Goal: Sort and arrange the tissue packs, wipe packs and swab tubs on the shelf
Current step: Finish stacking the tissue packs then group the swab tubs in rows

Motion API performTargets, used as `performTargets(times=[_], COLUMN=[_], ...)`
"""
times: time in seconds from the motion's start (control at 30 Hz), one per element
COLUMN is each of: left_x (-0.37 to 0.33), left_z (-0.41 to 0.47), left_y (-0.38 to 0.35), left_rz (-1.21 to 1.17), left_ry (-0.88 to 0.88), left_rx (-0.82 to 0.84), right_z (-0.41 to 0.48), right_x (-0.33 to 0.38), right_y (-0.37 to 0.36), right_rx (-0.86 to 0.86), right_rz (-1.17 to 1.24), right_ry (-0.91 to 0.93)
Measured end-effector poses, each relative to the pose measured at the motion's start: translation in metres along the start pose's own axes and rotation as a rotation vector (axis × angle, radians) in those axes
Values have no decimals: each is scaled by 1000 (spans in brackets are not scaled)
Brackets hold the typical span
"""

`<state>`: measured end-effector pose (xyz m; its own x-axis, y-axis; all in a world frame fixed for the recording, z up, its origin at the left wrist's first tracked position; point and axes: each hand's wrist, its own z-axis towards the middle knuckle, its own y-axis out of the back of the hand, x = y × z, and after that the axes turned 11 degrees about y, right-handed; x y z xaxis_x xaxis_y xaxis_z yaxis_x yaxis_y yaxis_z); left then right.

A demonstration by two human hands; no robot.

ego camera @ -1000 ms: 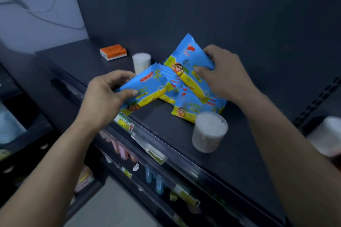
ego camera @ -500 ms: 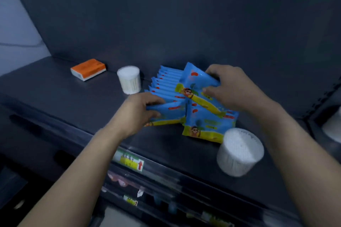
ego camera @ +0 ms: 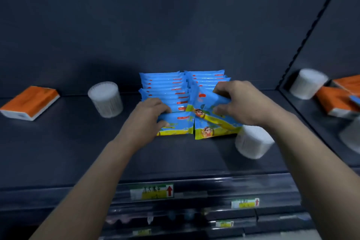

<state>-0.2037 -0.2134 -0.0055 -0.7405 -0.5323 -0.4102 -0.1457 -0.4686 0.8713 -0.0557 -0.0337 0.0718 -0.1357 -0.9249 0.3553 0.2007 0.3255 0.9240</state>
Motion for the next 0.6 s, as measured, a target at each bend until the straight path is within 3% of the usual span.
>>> performTargets(times=[0.1, 0.27, 0.6], left_x=[8, 13, 6], left_z=[0, -6, -9], left_y=[-5, -12, -15], left_rz=[122, 197, 186], left_ry=[-60, -5, 101], left_rx=[-85, -135, -151], right_z=[0, 5, 5], right_x=[0, 1, -5], right_y=[-2, 3, -6], right_rx=[-32, -80, 183], right_rz=[-31, -28, -15], right_ry=[-15, 10, 126])
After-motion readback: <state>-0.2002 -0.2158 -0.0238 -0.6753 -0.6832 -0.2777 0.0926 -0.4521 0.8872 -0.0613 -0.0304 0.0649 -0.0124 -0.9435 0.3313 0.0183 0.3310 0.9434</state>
